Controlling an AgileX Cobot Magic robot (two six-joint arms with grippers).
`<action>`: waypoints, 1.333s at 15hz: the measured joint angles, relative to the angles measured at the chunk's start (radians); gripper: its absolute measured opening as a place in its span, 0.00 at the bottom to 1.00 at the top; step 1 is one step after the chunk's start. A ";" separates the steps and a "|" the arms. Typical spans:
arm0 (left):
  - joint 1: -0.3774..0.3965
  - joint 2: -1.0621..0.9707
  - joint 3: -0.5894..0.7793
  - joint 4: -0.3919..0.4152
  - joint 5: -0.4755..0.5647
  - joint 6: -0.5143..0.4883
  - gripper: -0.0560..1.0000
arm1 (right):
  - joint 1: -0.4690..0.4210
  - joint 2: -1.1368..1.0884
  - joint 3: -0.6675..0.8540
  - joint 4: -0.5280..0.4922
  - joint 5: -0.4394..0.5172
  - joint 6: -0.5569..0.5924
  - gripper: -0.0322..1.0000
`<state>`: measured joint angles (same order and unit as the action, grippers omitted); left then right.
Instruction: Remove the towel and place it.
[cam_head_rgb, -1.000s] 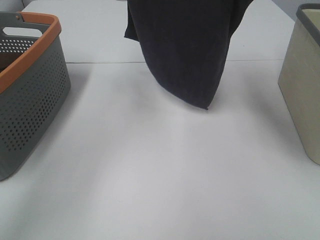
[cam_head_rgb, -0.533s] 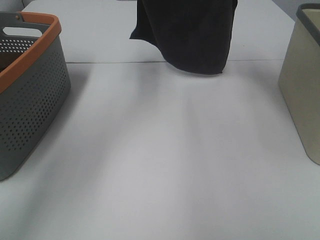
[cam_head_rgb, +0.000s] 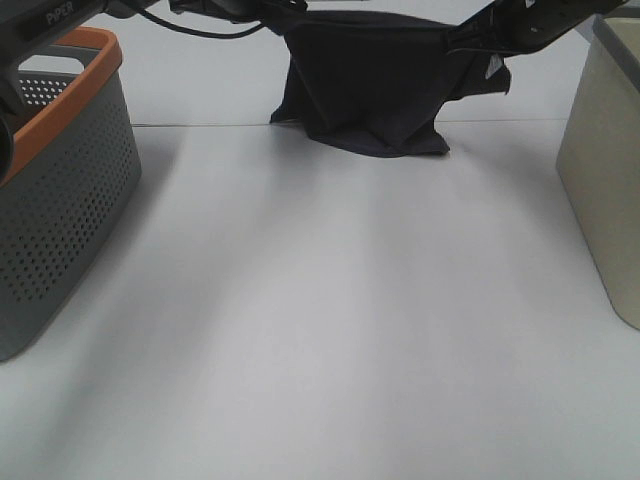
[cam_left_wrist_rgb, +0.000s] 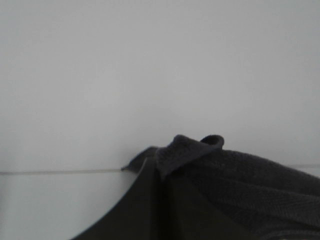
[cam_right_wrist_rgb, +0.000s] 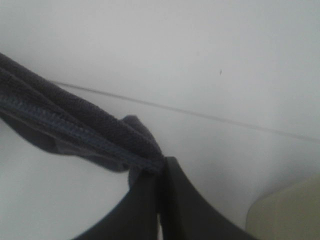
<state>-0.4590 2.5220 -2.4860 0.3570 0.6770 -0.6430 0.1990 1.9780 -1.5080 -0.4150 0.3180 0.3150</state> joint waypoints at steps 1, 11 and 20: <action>0.000 0.000 0.000 -0.069 0.068 0.072 0.05 | 0.000 0.000 0.000 0.120 0.063 -0.094 0.03; 0.000 0.000 0.011 -0.346 0.532 0.426 0.05 | 0.000 0.000 0.000 0.588 0.743 -0.597 0.03; -0.019 -0.222 0.533 -0.424 0.532 0.539 0.05 | 0.000 -0.006 0.047 0.592 0.887 -0.593 0.03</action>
<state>-0.4780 2.3000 -1.9530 -0.0670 1.2090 -0.1040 0.1990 1.9720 -1.4610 0.1770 1.2050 -0.2780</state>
